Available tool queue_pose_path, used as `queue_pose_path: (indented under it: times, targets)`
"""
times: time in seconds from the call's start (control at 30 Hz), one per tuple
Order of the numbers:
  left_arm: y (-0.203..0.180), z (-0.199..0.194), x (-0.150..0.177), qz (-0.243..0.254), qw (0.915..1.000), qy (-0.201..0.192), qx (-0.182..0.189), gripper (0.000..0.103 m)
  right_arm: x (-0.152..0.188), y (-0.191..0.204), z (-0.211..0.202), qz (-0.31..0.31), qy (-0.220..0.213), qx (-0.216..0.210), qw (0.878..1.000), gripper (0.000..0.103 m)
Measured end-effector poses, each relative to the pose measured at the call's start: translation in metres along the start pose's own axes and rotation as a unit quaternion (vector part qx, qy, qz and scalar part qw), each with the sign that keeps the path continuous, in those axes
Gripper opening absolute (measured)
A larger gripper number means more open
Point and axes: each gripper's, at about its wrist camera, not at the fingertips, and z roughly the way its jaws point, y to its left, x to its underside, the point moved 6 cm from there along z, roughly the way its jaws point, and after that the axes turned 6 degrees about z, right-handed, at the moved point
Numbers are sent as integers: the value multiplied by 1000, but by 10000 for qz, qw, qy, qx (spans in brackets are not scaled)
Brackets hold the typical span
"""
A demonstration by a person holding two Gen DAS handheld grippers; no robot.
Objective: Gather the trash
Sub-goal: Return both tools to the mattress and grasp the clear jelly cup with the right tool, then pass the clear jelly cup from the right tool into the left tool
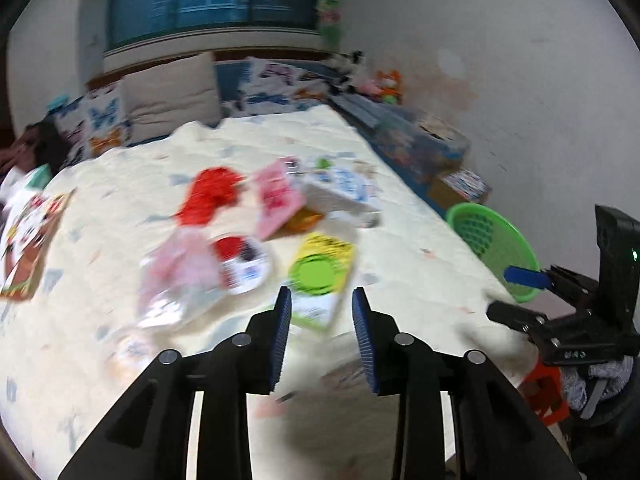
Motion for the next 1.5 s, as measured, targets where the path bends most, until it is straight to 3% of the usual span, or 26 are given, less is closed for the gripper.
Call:
queue_pose_path:
  times: [0.3,0.43,0.63,0.73,0.9,1.07,1.37,1.5]
  targets:
    - [69,-24,36,-643,9966,-103,-501,41,13,69,29,-561,141,-256,9980,87]
    - [90,-28,50,-898,9940,-59,-625,43,17,89,47,-628,179,-147,9978,88]
    - [108,-27,68,-964,9916,-7,-865,50,21,105,73,-494,261,15,9984,88]
    - [114,-28,73,-986,9911,-3,-899,61,23,111,85,-442,321,118,9984,88]
    - [123,-21,81,-1063,9904,63,-885,63,26,116,102,-361,394,420,9977,88]
    - [128,-5,81,-999,9908,237,-882,63,27,116,112,-235,444,459,9977,88]
    - [139,25,82,-910,9899,561,-928,66,28,115,113,-256,479,396,9977,68]
    - [137,26,81,-842,9908,553,-904,70,26,114,109,-248,473,292,9981,66]
